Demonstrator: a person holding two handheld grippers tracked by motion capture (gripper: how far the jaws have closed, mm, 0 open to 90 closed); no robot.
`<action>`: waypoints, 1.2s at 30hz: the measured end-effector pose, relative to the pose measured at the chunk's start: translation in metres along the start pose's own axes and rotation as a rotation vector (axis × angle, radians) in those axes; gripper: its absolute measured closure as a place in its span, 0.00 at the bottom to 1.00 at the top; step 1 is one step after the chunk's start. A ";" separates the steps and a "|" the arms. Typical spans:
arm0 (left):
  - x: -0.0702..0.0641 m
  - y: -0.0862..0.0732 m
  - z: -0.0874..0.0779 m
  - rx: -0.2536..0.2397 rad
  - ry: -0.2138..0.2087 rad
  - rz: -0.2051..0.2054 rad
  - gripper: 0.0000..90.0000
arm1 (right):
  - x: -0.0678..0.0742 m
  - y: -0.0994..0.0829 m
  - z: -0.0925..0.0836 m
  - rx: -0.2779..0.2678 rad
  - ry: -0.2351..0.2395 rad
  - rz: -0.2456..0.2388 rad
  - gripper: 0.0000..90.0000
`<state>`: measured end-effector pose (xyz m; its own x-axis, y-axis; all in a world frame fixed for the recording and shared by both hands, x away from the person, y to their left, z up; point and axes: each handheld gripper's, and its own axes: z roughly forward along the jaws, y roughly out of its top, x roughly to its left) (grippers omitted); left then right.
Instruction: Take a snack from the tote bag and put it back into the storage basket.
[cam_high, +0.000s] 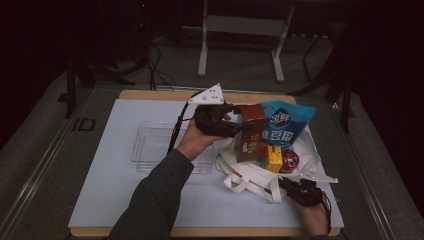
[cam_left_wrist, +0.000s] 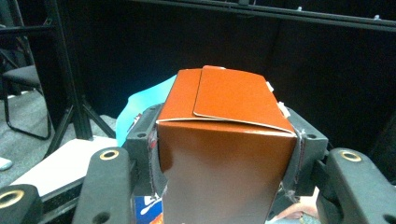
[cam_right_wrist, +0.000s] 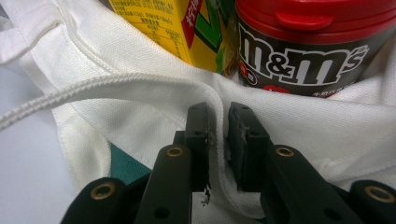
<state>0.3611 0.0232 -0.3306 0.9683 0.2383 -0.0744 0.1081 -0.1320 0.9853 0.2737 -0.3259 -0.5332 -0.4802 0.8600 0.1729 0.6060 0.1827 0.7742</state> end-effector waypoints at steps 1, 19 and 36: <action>0.000 0.001 -0.002 -0.002 -0.003 0.000 0.47 | 0.000 0.000 0.000 0.000 0.000 0.000 0.87; 0.010 0.000 -0.030 0.007 -0.007 -0.004 0.47 | 0.000 0.000 0.000 -0.003 0.003 0.000 0.87; 0.018 -0.002 -0.059 0.035 0.046 0.011 0.47 | -0.001 -0.001 0.000 -0.005 0.006 0.002 0.87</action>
<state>0.3654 0.0843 -0.3249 0.9582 0.2808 -0.0551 0.1057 -0.1683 0.9801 0.2736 -0.3266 -0.5339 -0.4833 0.8571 0.1781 0.6035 0.1788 0.7771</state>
